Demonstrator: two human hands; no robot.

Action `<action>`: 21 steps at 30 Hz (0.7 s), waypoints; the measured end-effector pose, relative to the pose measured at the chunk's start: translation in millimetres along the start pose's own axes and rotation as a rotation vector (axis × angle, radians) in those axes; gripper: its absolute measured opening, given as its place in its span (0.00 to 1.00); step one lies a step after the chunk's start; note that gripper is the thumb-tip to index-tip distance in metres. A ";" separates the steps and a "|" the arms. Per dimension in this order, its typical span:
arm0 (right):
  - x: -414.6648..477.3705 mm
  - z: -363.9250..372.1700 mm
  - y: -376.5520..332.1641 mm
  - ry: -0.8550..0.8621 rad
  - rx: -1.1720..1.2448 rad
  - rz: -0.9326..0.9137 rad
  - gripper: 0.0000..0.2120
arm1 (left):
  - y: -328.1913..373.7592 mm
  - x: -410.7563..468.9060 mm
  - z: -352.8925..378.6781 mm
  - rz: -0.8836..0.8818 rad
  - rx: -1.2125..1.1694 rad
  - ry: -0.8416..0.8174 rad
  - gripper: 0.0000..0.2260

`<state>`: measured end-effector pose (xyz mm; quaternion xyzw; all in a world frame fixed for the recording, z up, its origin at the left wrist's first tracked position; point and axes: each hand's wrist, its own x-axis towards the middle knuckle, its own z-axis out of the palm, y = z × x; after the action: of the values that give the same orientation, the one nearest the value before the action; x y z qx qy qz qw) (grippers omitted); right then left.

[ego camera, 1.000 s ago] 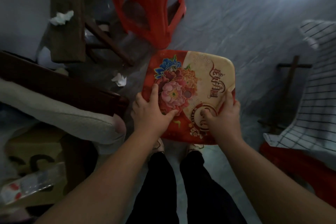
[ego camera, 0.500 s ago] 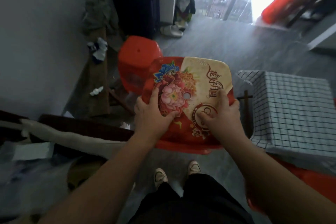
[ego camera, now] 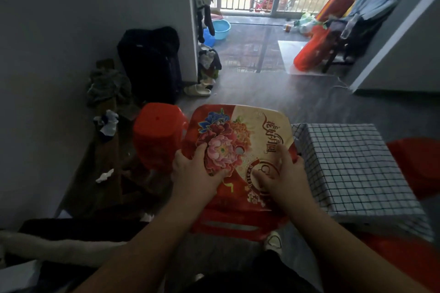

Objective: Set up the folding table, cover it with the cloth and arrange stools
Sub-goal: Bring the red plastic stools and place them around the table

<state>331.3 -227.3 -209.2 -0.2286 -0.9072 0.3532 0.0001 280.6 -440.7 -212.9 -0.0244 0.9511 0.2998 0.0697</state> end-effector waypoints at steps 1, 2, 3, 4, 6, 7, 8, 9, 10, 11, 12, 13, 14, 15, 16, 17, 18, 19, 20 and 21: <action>7.3 -3.5 6.9 0.004 0.015 0.005 0.46 | 8.9 4.8 5.5 0.003 -0.001 -0.007 0.41; 15.5 -7.5 14.3 0.009 0.026 0.012 0.46 | 18.0 10.5 11.7 0.004 0.002 -0.014 0.41; 24.5 -12.5 22.4 0.017 0.029 0.017 0.45 | 28.5 17.0 18.5 0.008 0.012 -0.018 0.41; 34.1 -18.2 31.0 0.023 0.032 0.024 0.45 | 39.2 23.7 26.2 0.013 0.025 -0.018 0.42; 56.5 -31.7 50.1 0.041 0.049 0.040 0.45 | 65.8 39.3 43.1 0.037 0.040 -0.015 0.42; 70.1 -38.7 60.8 0.049 0.060 0.047 0.45 | 80.8 48.0 52.8 0.047 0.047 -0.016 0.42; 85.7 -45.9 72.1 0.056 0.073 0.053 0.45 | 96.4 57.4 63.5 0.053 0.052 -0.019 0.42; 102.6 -52.9 83.3 0.058 0.084 0.054 0.44 | 112.3 66.7 74.3 0.057 0.050 -0.022 0.42; 120.1 -59.7 94.9 0.053 0.093 0.053 0.44 | 127.3 75.7 85.6 0.060 0.046 -0.023 0.42; 137.8 -66.2 106.5 0.046 0.100 0.053 0.44 | 142.5 84.8 96.9 0.060 0.044 -0.026 0.42; 154.7 -73.3 116.3 0.041 0.108 0.054 0.44 | 157.0 94.7 107.9 0.049 0.043 -0.035 0.42; 170.7 -79.8 126.3 0.038 0.117 0.060 0.44 | 171.3 104.6 118.9 0.031 0.040 -0.050 0.42; 185.6 -85.3 136.2 0.038 0.125 0.067 0.44 | 183.6 113.9 130.3 0.011 0.033 -0.067 0.43; 200.0 -89.6 145.8 0.040 0.132 0.069 0.44 | 195.8 123.0 141.2 0.000 0.020 -0.079 0.42; 214.0 -93.5 154.7 0.038 0.134 0.069 0.44 | 206.9 132.1 151.8 -0.006 0.010 -0.084 0.42; 228.4 -96.8 163.8 0.031 0.133 0.070 0.44 | 216.4 140.8 162.8 -0.009 0.008 -0.081 0.42; 242.5 -98.6 173.5 0.020 0.135 0.069 0.44 | 223.7 148.8 174.1 -0.011 0.012 -0.078 0.42; 255.1 -98.8 183.3 0.005 0.134 0.068 0.45 | 229.3 154.9 184.9 -0.020 0.018 -0.084 0.42; 265.4 -98.0 192.7 -0.013 0.130 0.071 0.45 | 232.2 159.8 196.5 -0.040 0.022 -0.096 0.41; 275.7 -95.6 202.1 -0.027 0.126 0.074 0.45 | 233.4 165.5 209.0 -0.058 0.020 -0.108 0.41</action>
<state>183.6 78.9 -311.5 -0.2570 -0.8740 0.4123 -0.0110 121.0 -130.3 -274.4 -0.0349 0.9478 0.2890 0.1299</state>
